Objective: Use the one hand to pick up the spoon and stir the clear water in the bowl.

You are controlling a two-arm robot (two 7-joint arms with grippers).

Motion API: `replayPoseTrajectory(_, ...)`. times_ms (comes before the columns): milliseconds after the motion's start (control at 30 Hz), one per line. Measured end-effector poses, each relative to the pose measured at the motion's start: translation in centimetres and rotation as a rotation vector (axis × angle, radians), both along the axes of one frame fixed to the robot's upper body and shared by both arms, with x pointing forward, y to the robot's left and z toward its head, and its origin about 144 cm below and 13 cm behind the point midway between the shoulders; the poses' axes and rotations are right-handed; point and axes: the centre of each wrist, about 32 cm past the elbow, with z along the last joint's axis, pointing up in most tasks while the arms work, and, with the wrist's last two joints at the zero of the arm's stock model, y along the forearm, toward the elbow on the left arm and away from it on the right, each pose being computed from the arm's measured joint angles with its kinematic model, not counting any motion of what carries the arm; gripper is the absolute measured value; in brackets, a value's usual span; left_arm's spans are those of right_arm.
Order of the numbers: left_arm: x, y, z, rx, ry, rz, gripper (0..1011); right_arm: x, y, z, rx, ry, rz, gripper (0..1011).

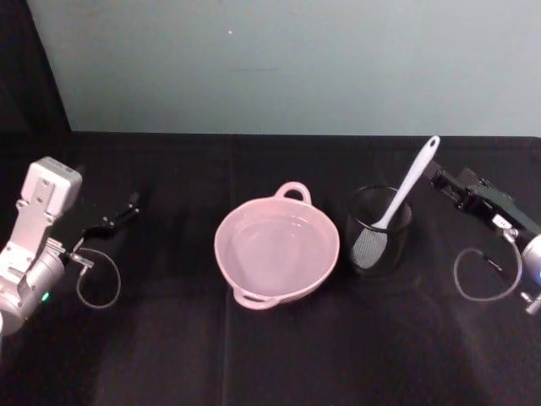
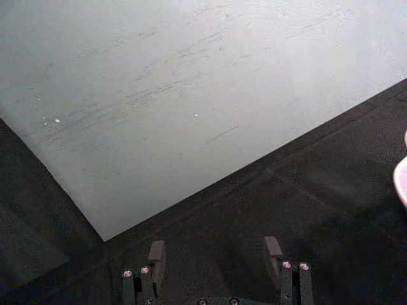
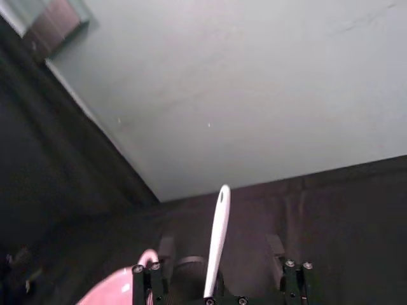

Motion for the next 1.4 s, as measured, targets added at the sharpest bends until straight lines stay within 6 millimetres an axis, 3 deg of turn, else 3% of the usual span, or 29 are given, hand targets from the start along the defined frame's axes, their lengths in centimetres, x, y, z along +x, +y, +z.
replayPoseTrajectory(133, 0.0, 0.0, 0.0, 0.0, 0.0, 0.0, 1011, -1.1, -1.1, 1.8, -0.129, 0.047, 0.031, 1004)
replayPoseTrajectory(300, 0.0, 0.0, 0.0, 0.0, 0.0, 0.0, 1011, -1.5, -2.3, 3.4, -0.327, 0.119, 0.021, 1004)
replayPoseTrajectory(467, 0.0, 0.0, 0.0, 0.0, 0.0, 0.0, 1011, -1.1, -2.3, 3.6, -0.466, 0.143, -0.008, 1004)
replayPoseTrajectory(633, 0.0, 0.0, 0.0, 0.0, 0.0, 0.0, 1011, 0.1, -1.6, 2.1, -0.533, 0.108, -0.035, 1004)
replayPoseTrajectory(933, 0.0, 0.0, 0.0, 0.0, 0.0, 0.0, 1011, 3.4, -1.2, -3.2, -0.549, -0.1, -0.102, 1004)
replayPoseTrajectory(1133, 0.0, 0.0, 0.0, 0.0, 0.0, 0.0, 1011, 4.1, -1.2, -4.7, -0.548, -0.124, -0.076, 1004)
replayPoseTrajectory(1400, 0.0, 0.0, 0.0, 0.0, 0.0, 0.0, 1011, 4.3, -1.0, -4.9, -0.567, -0.118, -0.048, 1004)
